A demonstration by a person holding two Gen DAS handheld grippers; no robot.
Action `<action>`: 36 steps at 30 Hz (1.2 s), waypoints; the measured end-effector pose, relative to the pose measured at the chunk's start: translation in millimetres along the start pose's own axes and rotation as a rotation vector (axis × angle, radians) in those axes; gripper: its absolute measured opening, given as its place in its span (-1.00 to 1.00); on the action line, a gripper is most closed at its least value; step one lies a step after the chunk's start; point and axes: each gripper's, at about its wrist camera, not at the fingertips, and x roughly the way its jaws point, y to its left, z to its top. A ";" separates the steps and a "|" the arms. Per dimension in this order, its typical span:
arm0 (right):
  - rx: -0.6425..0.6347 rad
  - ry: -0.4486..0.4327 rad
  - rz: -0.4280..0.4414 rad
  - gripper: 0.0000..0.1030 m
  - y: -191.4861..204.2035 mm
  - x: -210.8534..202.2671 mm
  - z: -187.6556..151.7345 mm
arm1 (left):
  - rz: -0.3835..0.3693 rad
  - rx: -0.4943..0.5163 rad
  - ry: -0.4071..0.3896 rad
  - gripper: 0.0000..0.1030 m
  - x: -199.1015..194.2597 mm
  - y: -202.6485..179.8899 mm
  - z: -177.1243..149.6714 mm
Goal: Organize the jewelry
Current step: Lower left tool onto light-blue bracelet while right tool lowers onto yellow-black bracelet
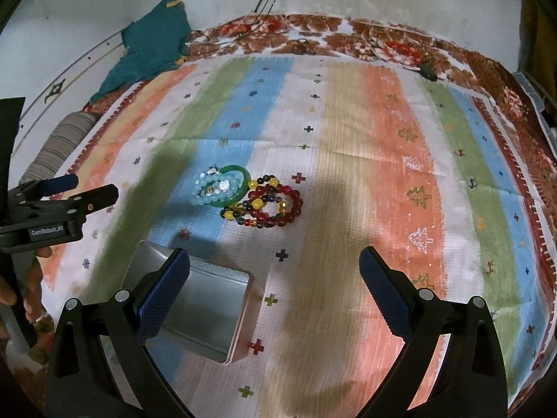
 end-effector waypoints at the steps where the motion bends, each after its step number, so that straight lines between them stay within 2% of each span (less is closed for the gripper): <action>1: 0.005 0.004 0.003 0.92 -1.2 1.9 1.7 | -0.001 0.000 0.004 0.89 2.5 0.2 0.6; 17: 0.068 0.072 0.066 0.92 -14.2 44.9 23.9 | -0.045 -0.004 0.083 0.88 53.6 1.2 15.7; 34: 0.073 0.133 0.086 0.91 -7.6 92.4 40.7 | -0.087 -0.016 0.132 0.61 96.1 11.3 26.9; 36: 0.076 0.139 0.084 0.91 -7.7 96.7 42.6 | -0.099 -0.009 0.139 0.51 100.3 10.4 28.2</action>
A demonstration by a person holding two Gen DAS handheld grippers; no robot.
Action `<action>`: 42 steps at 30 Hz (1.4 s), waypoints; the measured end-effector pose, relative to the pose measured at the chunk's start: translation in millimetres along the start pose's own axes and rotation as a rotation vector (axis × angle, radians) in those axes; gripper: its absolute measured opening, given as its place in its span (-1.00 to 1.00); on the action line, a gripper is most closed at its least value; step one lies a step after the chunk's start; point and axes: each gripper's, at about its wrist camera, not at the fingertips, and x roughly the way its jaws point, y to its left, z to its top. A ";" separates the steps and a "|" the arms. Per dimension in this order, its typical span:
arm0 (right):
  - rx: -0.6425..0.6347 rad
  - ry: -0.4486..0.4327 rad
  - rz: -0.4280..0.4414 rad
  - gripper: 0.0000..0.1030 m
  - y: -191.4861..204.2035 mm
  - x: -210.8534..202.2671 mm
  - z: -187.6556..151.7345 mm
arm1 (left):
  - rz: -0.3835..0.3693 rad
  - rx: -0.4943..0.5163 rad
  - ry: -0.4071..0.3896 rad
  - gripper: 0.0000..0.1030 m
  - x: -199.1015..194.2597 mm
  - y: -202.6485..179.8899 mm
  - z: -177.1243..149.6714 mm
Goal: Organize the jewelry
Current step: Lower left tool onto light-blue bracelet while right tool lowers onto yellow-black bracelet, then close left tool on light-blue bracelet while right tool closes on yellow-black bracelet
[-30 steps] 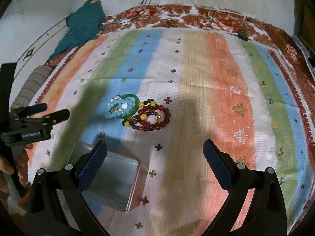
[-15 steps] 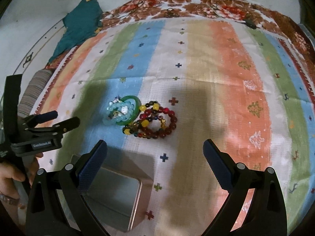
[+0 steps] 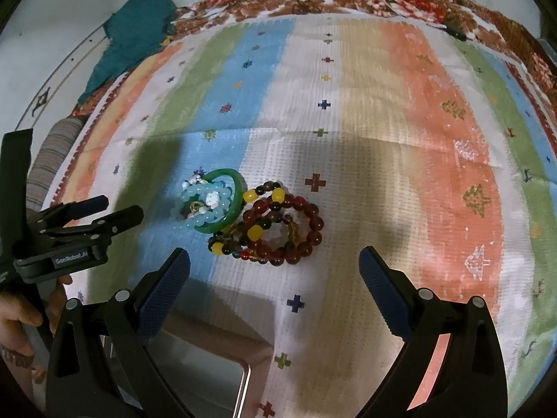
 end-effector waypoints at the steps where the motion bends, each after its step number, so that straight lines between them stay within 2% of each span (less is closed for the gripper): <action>1: 0.003 0.002 -0.001 0.91 -0.3 1.9 1.2 | -0.003 0.002 0.002 0.49 1.5 -0.1 0.7; 3: 0.004 0.004 -0.003 0.90 -0.6 4.7 2.8 | -0.013 0.014 0.012 0.36 4.8 -1.7 3.6; 5: 0.010 0.012 0.000 0.77 -1.3 8.5 5.2 | -0.029 0.020 0.014 0.33 5.9 -2.3 6.4; 10: 0.020 0.028 0.007 0.75 -1.6 17.6 10.2 | -0.052 0.032 0.032 0.23 15.0 -5.4 11.8; 13: 0.023 0.039 0.013 0.65 -2.1 23.1 12.6 | -0.051 0.034 0.048 0.15 23.4 -6.4 13.0; 18: 0.024 0.068 0.018 0.40 -2.0 35.5 14.7 | -0.061 0.030 0.068 0.02 35.7 -5.0 14.7; 21: 0.042 0.088 0.049 0.29 -3.3 42.6 16.2 | -0.070 0.036 0.078 -0.05 41.7 -5.8 14.8; 26: 0.021 0.110 0.030 0.07 -1.1 54.2 19.3 | -0.082 0.051 0.094 -0.17 49.9 -9.1 15.1; 29: 0.019 0.129 0.034 -0.17 -0.2 61.4 19.5 | -0.082 0.063 0.105 -0.33 56.5 -11.4 14.1; 32: 0.011 0.133 0.040 -0.32 2.1 63.8 20.0 | -0.080 0.077 0.101 -0.41 59.8 -13.2 13.5; 34: 0.011 0.137 0.051 -0.44 2.4 65.2 20.4 | -0.081 0.081 0.100 -0.52 61.0 -14.1 13.8; 35: 0.010 0.138 0.054 -0.48 3.2 66.0 20.6 | -0.091 0.086 0.099 -0.66 61.8 -15.4 14.0; 36: 0.009 0.138 0.053 -0.48 4.5 67.2 21.2 | -0.094 0.091 0.098 -0.72 62.8 -16.8 14.0; 38: 0.006 0.136 0.054 -0.58 4.8 68.5 21.3 | -0.082 0.096 0.092 -0.77 64.6 -18.7 14.8; 39: 0.006 0.134 0.049 -0.72 4.0 68.5 21.3 | -0.081 0.095 0.090 -0.77 64.9 -19.0 15.1; 42: 0.006 0.131 0.051 -0.74 3.3 68.4 21.6 | -0.078 0.094 0.089 -0.78 64.3 -19.8 15.0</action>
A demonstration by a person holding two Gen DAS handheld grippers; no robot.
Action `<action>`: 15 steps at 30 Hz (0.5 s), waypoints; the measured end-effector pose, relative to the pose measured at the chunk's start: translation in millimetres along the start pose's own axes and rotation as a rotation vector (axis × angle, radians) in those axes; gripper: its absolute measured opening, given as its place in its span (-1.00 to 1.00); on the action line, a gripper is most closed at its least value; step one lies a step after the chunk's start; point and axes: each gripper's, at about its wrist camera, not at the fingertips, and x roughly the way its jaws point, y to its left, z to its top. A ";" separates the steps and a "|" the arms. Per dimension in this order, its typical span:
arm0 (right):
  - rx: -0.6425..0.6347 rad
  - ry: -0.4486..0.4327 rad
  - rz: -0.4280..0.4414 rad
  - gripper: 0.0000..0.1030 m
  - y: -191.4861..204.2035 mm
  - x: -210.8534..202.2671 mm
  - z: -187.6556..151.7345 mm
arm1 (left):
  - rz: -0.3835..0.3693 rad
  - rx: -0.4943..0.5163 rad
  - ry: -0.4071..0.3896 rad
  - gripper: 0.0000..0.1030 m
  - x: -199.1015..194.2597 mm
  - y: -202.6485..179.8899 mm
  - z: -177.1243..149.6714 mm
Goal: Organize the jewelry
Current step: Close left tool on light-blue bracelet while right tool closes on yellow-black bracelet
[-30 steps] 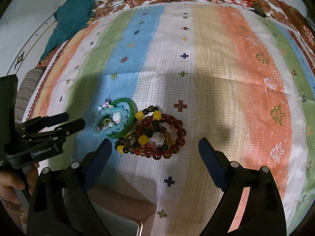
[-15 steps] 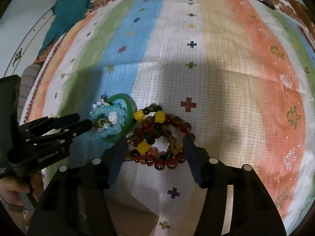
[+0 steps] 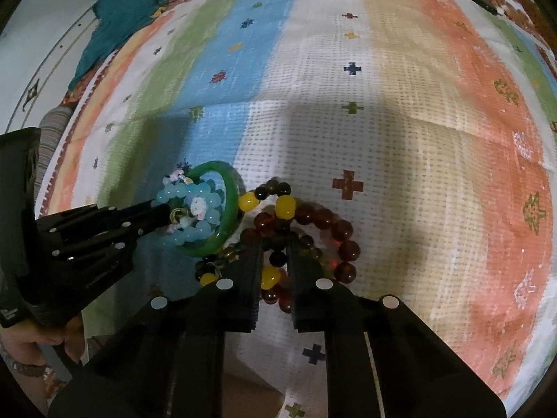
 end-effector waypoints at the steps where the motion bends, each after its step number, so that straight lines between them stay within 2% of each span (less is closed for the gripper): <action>1: -0.001 -0.003 0.001 -0.76 0.0 -0.5 0.1 | 0.003 0.001 -0.001 -0.78 -0.9 -0.2 0.3; 15: -0.026 -0.052 0.003 -0.79 7.4 -25.3 -3.1 | 0.029 0.022 -0.043 -0.78 -28.1 -2.3 -2.2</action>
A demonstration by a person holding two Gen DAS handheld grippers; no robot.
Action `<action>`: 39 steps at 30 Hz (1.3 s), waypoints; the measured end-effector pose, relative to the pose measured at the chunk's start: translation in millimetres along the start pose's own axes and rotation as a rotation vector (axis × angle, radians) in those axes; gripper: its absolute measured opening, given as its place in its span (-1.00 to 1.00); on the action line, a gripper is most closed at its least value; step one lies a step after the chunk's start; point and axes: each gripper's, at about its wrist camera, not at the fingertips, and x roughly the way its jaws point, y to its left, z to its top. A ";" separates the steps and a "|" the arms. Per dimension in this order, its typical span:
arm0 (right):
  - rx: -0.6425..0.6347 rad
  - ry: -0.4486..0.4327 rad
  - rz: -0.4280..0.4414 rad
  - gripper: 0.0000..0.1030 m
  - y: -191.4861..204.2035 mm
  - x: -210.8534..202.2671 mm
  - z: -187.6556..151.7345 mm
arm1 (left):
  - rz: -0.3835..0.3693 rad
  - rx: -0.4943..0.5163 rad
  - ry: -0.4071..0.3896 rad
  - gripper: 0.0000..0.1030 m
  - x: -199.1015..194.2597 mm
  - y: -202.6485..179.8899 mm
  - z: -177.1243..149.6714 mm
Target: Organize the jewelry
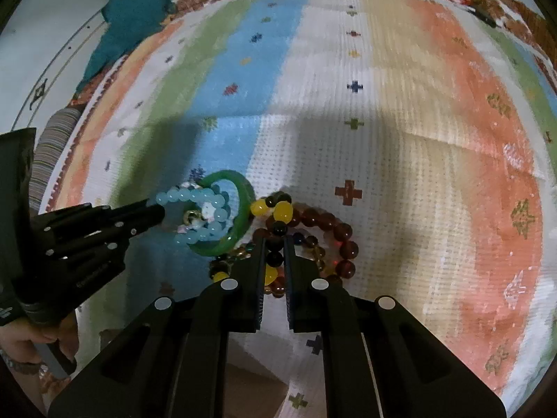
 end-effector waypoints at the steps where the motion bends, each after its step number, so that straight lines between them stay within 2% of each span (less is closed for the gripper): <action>1: -0.005 -0.009 0.000 -0.79 1.6 -3.9 0.2 | 0.002 0.002 -0.005 -0.78 -3.1 -0.8 -0.8; 15: -0.096 -0.128 -0.107 -0.79 23.7 -45.9 -12.3 | -0.012 0.027 -0.110 -0.78 -57.6 -15.4 -3.4; 27: -0.120 -0.217 -0.139 -0.79 31.9 -78.7 -25.5 | 0.005 0.072 -0.189 -0.78 -93.1 -25.6 -12.6; 39: -0.149 -0.288 -0.150 -0.79 43.3 -105.6 -41.9 | -0.027 0.092 -0.238 -0.78 -121.4 -33.7 -21.2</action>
